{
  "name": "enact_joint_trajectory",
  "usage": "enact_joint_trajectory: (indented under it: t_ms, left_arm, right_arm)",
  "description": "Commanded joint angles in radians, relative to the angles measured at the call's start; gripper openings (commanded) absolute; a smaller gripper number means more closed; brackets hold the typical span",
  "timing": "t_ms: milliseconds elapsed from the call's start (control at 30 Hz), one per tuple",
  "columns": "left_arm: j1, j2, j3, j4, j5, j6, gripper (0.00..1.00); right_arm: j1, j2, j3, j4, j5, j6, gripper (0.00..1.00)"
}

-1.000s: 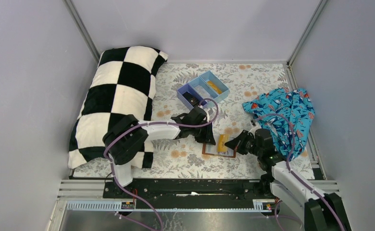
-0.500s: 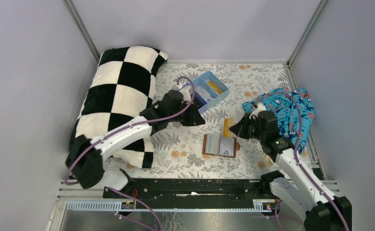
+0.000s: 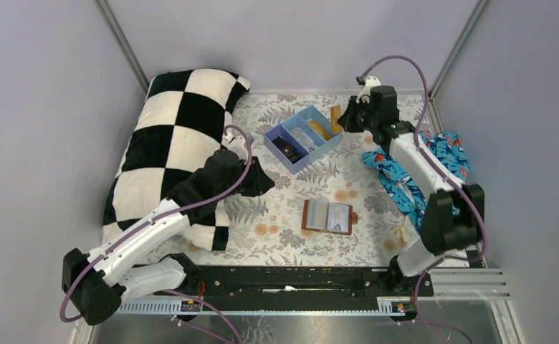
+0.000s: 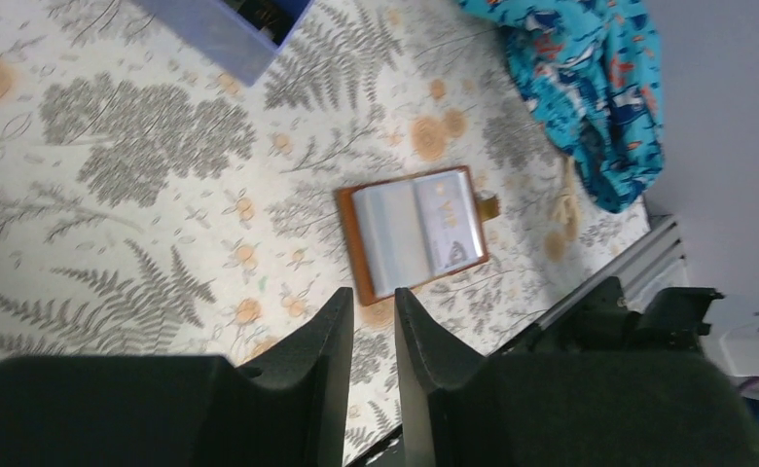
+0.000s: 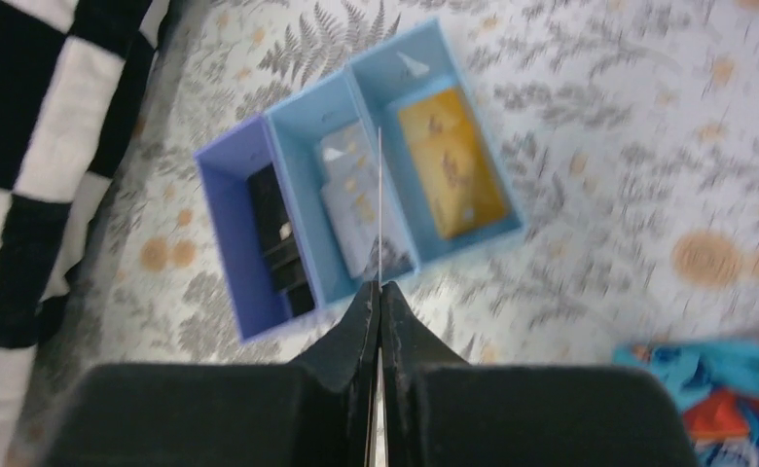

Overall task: Take the credit cards out of the card holder
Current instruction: Place the credit card in the storage box.

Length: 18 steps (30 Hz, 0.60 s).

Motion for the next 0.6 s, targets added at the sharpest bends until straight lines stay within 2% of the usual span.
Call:
enact_joint_trajectory:
  t_ms: [0,200,300,400,567]
  left_arm:
    - [0.005,-0.060,-0.074,0.024,-0.062,0.008,0.26]
    - [0.006,-0.109,-0.101,0.002,0.000,0.019,0.26]
    - [0.007,-0.115,-0.109,0.006,0.050,0.018,0.27]
    - [0.007,-0.130,-0.118,0.013,0.051,0.013,0.27]
    - [0.008,-0.145,-0.121,0.018,0.029,0.015,0.27]
  right_arm:
    - [-0.020,0.201,0.248,-0.076,-0.048,-0.167,0.00]
    - [-0.022,0.499,0.618,-0.300,-0.094,-0.325,0.00]
    - [-0.022,0.595,0.696,-0.361,-0.100,-0.354,0.00]
    - [-0.022,0.639,0.715,-0.403,-0.147,-0.373,0.00]
    - [-0.022,0.634,0.646,-0.403,-0.212,-0.412,0.00]
